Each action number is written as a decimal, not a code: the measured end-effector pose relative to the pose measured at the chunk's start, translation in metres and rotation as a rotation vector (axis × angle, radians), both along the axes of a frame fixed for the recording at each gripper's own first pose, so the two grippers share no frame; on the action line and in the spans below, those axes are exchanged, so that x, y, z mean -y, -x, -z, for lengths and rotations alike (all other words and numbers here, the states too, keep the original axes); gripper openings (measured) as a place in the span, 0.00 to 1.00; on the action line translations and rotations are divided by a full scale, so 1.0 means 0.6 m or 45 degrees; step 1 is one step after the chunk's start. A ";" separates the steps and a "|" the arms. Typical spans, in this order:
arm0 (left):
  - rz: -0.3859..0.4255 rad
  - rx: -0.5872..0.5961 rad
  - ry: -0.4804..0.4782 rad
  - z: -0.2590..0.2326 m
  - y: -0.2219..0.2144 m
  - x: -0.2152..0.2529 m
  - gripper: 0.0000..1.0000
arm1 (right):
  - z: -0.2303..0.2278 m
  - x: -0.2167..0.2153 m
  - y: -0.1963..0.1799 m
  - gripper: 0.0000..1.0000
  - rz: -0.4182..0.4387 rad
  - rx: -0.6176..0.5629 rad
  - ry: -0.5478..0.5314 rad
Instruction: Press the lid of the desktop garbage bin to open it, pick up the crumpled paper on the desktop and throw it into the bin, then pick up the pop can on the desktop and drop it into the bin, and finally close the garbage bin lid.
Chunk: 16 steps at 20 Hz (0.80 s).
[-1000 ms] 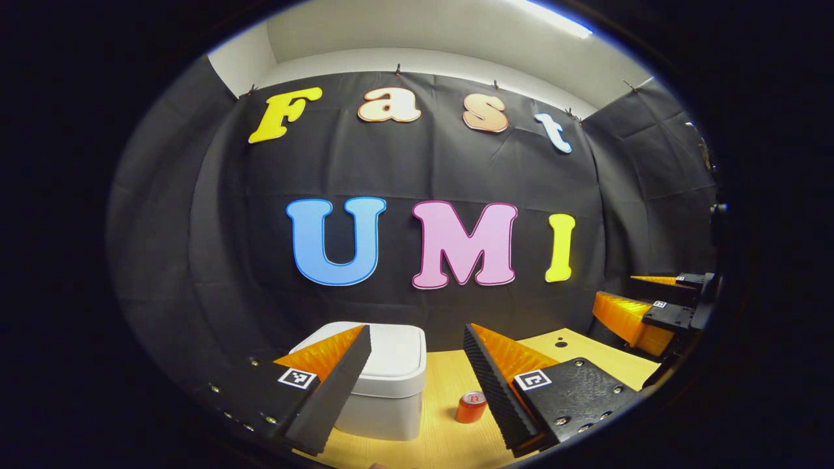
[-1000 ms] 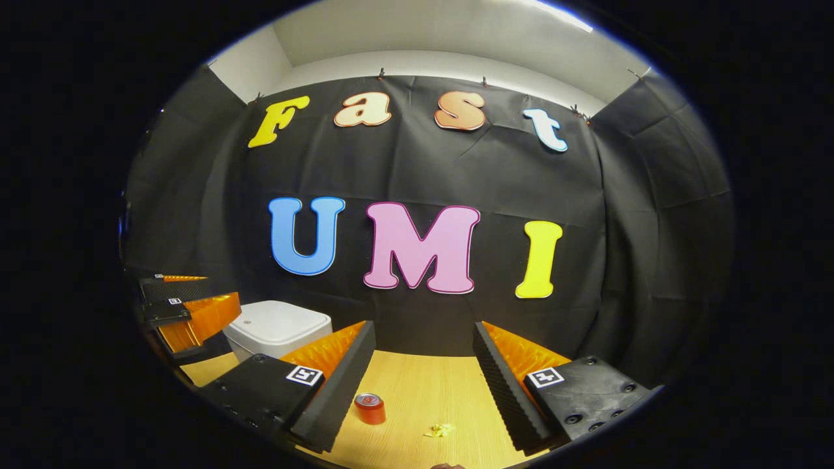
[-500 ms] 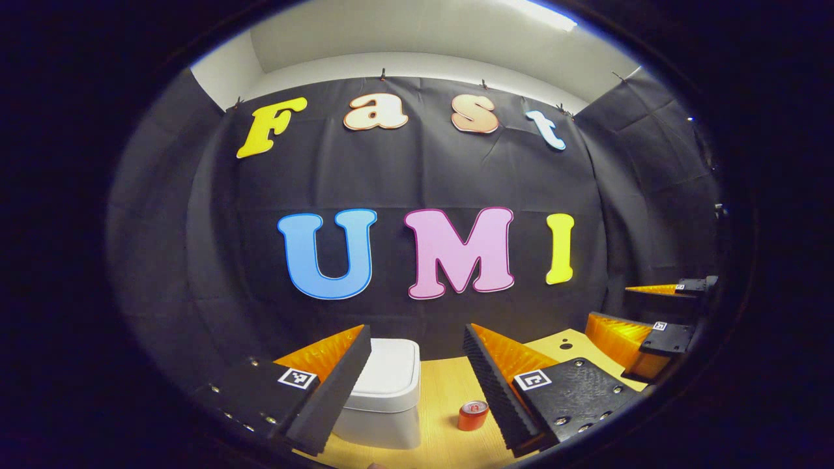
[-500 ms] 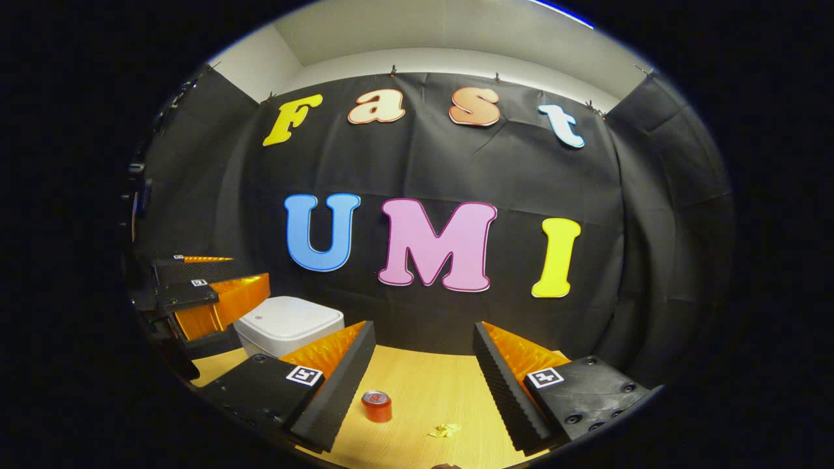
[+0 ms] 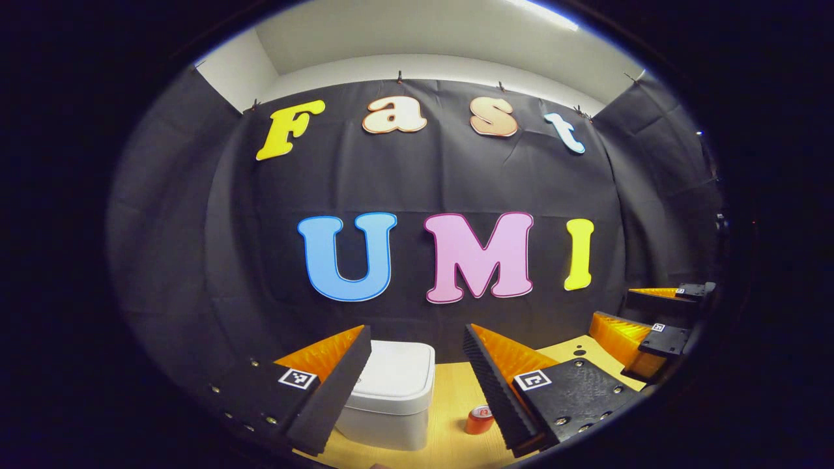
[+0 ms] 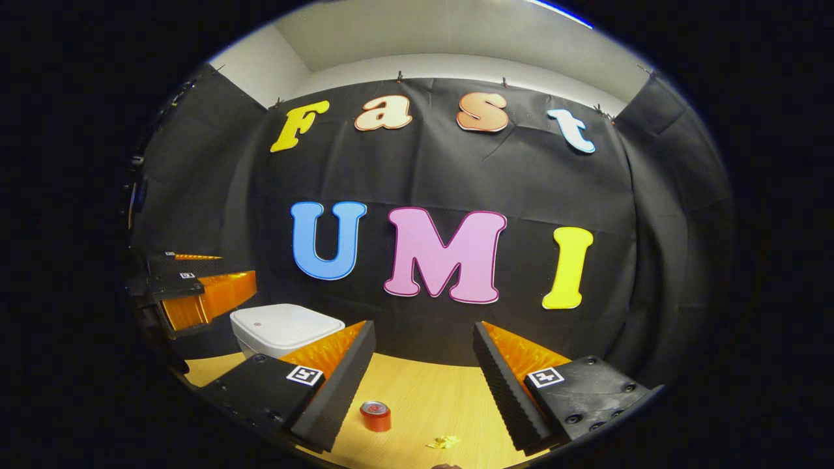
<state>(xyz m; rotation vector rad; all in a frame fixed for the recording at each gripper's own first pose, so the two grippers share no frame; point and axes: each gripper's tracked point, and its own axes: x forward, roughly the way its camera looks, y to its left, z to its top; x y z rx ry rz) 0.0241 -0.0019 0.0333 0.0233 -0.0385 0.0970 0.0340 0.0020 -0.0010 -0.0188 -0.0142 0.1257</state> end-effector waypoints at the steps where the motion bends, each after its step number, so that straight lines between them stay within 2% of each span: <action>1: 0.005 -0.007 0.020 0.004 -0.007 -0.006 0.95 | -0.004 0.001 0.000 0.98 0.013 0.008 0.002; 5: 0.026 -0.097 0.067 0.032 -0.036 -0.030 0.95 | -0.010 -0.001 0.004 0.97 0.059 0.036 0.010; 6: 0.027 -0.115 0.071 0.036 -0.040 -0.039 0.91 | -0.005 -0.001 0.007 0.97 0.065 0.024 0.012; 7: 0.016 -0.132 0.080 0.044 -0.048 -0.053 0.79 | -0.001 -0.001 0.008 0.97 0.070 0.013 0.017; 8: 0.010 -0.147 0.094 0.048 -0.050 -0.063 0.61 | 0.001 0.002 0.011 0.97 0.080 0.007 0.028; 9: 0.003 -0.164 0.107 0.056 -0.057 -0.070 0.55 | 0.001 0.008 0.013 0.98 0.094 0.006 0.040; 10: -0.008 -0.186 0.115 0.066 -0.064 -0.080 0.41 | 0.002 0.013 0.014 0.98 0.107 0.001 0.047; 12: 0.011 -0.237 0.124 0.084 -0.079 -0.086 0.27 | 0.009 0.019 0.013 0.97 0.129 -0.025 0.055; 13: -0.017 -0.270 0.110 0.100 -0.086 -0.104 0.15 | 0.014 0.022 0.014 0.97 0.137 -0.037 0.054; 14: 0.006 -0.296 0.105 0.110 -0.091 -0.108 0.04 | 0.016 0.024 0.017 0.97 0.142 -0.045 0.050; 16: 0.105 -0.355 0.112 0.127 -0.104 -0.095 0.02 | 0.020 0.025 0.018 0.97 0.150 -0.061 0.041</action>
